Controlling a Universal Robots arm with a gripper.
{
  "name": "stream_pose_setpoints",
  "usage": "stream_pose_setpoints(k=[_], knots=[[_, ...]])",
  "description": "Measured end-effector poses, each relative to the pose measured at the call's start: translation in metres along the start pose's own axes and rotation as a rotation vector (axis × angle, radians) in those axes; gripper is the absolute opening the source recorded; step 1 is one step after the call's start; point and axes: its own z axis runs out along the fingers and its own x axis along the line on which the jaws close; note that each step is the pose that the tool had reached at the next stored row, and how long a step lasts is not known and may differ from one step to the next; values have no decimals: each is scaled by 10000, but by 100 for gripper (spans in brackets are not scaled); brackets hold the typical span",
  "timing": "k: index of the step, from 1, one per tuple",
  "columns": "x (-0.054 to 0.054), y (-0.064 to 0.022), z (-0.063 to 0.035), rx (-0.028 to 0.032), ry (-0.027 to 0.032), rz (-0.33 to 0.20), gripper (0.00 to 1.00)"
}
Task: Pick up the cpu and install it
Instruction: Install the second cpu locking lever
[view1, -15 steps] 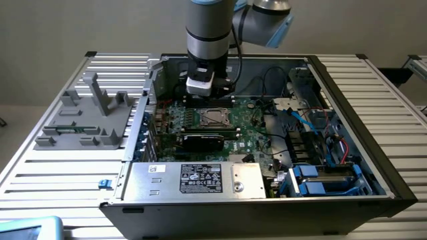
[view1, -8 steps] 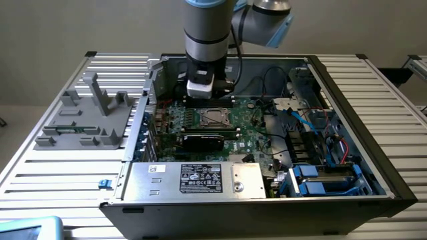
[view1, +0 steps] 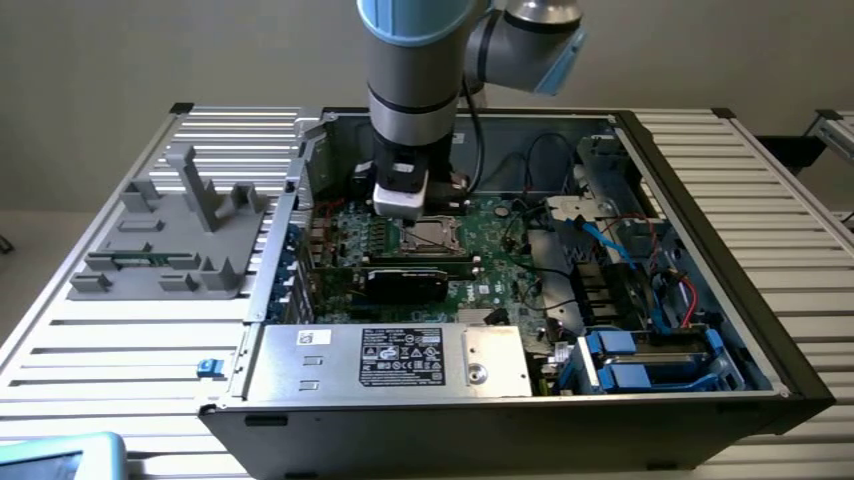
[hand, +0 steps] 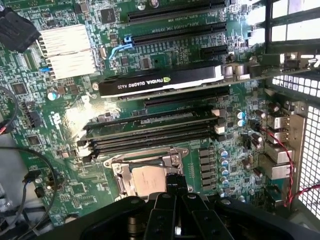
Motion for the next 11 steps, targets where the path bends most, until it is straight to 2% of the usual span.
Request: stream_pose_setpoints(k=[3,5,8,11], knots=[[5,34,26,146,-23,6,11],[9,57,40,223,-33,21,11],[14,98,56,312,-45,64,11],[7,124,88,365,-37,118,11]])
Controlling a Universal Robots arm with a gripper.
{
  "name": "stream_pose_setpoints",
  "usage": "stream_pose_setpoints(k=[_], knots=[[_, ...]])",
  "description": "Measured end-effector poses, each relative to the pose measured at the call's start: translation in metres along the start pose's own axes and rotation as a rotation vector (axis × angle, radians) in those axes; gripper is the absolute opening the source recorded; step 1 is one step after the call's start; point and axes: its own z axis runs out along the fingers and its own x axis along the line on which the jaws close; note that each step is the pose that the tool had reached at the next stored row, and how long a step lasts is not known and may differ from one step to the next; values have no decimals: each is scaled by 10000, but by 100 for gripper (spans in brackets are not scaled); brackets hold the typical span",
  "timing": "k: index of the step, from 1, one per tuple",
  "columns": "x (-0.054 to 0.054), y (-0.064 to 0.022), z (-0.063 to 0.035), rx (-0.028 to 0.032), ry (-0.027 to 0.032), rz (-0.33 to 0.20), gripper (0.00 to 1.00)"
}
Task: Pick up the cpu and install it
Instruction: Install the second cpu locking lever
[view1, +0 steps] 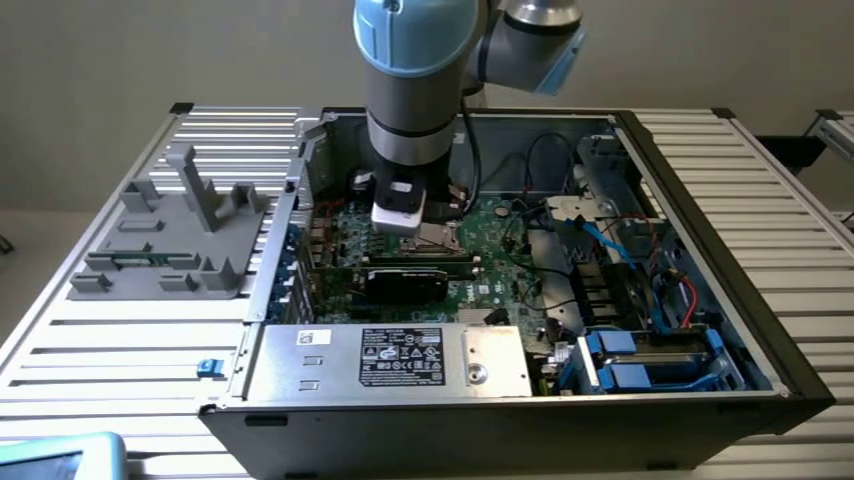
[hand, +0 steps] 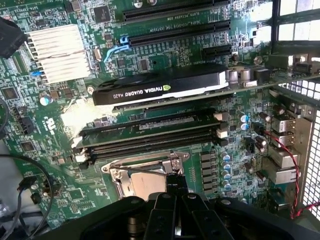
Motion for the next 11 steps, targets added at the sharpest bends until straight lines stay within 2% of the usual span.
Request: stream_pose_setpoints(k=[4,7,11], knots=[[-25,21,28,51,-2,72,11],[-54,37,57,57,1,113,11],[-71,43,67,55,-27,123,11]])
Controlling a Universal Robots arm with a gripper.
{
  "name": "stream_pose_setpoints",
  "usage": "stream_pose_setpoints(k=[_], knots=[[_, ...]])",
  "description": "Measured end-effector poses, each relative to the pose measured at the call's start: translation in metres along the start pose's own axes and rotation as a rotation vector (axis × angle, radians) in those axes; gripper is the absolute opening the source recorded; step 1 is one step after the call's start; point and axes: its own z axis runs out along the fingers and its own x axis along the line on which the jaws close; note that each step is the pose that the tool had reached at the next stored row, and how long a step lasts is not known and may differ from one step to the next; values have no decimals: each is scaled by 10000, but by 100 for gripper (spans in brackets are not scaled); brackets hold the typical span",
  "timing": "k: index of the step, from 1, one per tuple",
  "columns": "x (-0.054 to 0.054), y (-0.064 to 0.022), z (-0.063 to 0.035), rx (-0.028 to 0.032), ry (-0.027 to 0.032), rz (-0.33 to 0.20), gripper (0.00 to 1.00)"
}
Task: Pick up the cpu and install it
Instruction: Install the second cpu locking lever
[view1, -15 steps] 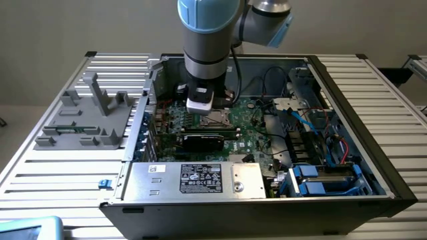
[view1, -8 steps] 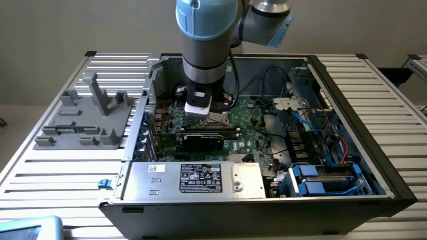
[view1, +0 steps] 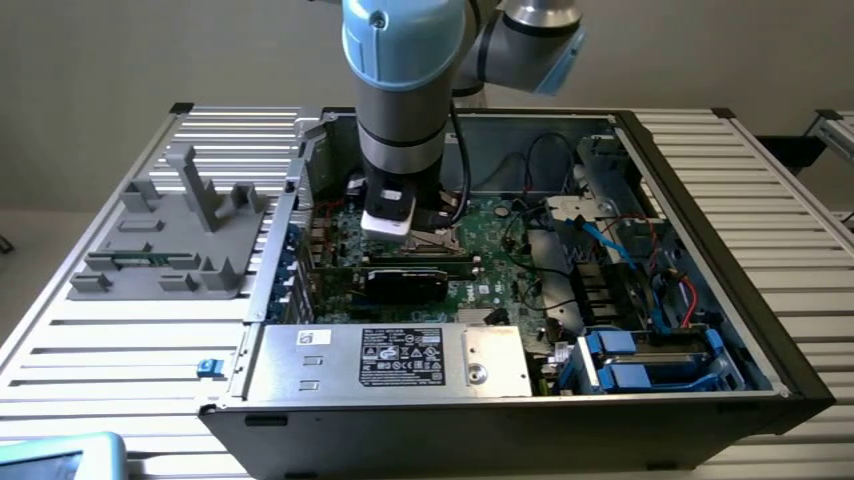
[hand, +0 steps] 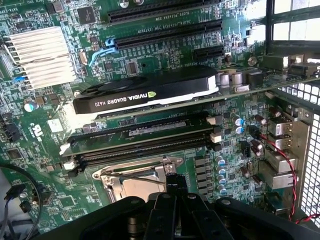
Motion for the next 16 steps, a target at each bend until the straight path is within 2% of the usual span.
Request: stream_pose_setpoints(k=[5,11,16], knots=[[-2,-6,6,28,-4,1,11],[-5,-17,13,32,-7,1,11],[-8,7,85,41,-9,3,11]])
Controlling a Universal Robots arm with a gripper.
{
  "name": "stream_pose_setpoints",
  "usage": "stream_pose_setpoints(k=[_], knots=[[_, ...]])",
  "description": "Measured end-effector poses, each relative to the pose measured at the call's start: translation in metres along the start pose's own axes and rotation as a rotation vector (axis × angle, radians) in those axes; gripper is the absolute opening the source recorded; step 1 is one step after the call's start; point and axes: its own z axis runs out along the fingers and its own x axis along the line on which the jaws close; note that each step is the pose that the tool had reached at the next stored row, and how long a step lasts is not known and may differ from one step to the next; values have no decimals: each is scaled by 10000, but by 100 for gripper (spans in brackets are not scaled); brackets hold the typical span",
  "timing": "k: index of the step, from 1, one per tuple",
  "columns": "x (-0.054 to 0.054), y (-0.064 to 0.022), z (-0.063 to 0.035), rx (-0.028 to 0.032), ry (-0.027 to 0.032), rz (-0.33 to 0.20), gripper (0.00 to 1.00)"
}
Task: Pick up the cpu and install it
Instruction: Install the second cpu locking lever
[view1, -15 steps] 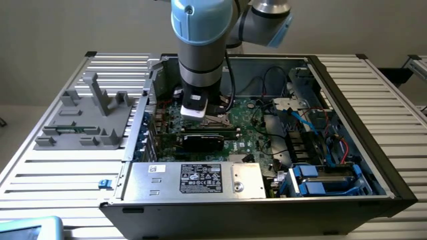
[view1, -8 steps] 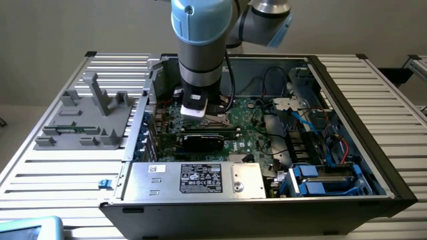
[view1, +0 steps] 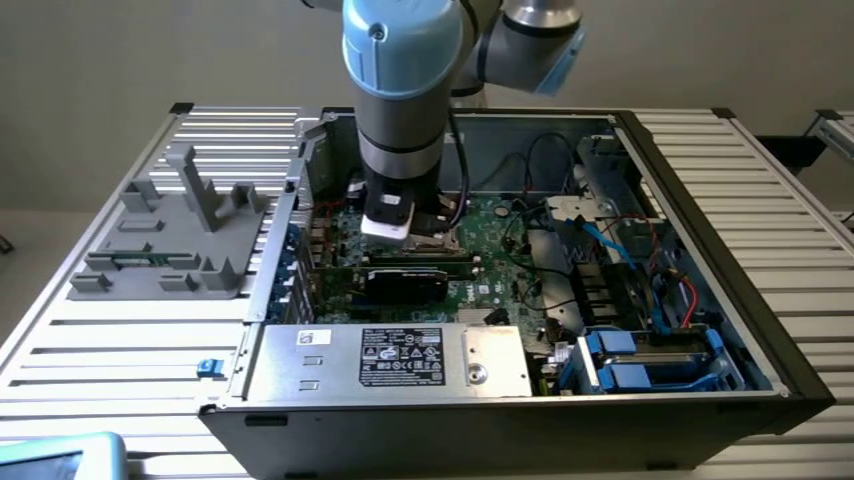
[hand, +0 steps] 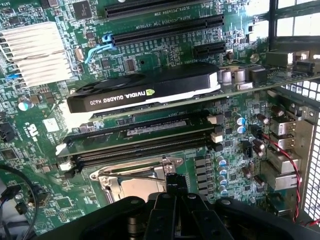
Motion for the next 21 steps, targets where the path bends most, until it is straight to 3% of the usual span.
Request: stream_pose_setpoints(k=[6,21], knots=[[-58,45,99,10,-1,-3,11],[-78,74,221,83,-16,-3,11]])
